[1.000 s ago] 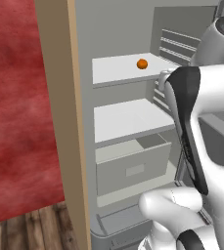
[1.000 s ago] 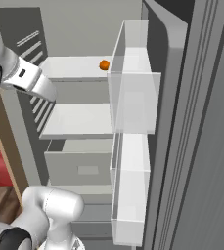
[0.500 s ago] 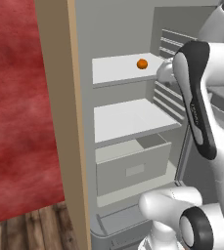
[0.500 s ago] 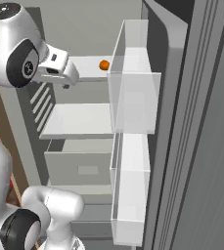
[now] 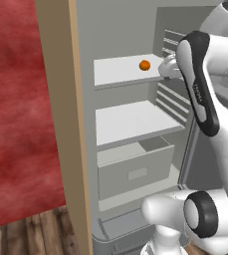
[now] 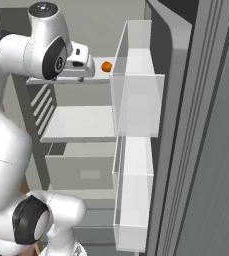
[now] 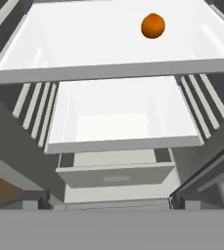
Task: Pick the tangerine and orange from the fridge and place them inside the tupperware on the counter.
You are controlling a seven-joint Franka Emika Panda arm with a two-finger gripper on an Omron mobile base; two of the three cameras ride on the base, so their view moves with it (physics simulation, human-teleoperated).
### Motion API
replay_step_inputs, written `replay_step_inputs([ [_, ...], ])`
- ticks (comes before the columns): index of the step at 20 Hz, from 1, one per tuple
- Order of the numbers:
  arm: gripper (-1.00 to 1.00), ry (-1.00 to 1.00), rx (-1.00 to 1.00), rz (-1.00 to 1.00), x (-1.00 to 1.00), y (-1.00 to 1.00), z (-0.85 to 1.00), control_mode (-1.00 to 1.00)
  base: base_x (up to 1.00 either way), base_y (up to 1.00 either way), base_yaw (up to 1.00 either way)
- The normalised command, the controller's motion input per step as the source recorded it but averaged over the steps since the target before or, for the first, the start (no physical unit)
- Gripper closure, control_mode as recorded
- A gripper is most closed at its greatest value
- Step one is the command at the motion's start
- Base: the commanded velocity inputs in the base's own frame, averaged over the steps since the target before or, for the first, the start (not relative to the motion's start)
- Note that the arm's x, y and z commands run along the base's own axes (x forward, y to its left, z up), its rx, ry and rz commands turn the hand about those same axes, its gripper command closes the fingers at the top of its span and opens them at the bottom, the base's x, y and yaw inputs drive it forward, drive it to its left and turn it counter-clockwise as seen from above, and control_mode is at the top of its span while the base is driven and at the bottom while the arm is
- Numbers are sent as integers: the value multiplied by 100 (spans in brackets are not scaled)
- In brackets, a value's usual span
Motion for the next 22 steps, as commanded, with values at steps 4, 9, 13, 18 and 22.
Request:
replay_step_inputs([
  [4,-100,0,-2,1,66,0,-2,-100,0,0,0],
  [9,-100,0,-7,0,64,0,-8,-100,0,0,0],
  [13,-100,0,-9,0,58,0,-15,-100,0,0,0],
  [18,-100,0,-6,0,55,0,-14,-100,0,0,0],
  [22,-100,0,-3,0,54,0,-13,-100,0,0,0],
])
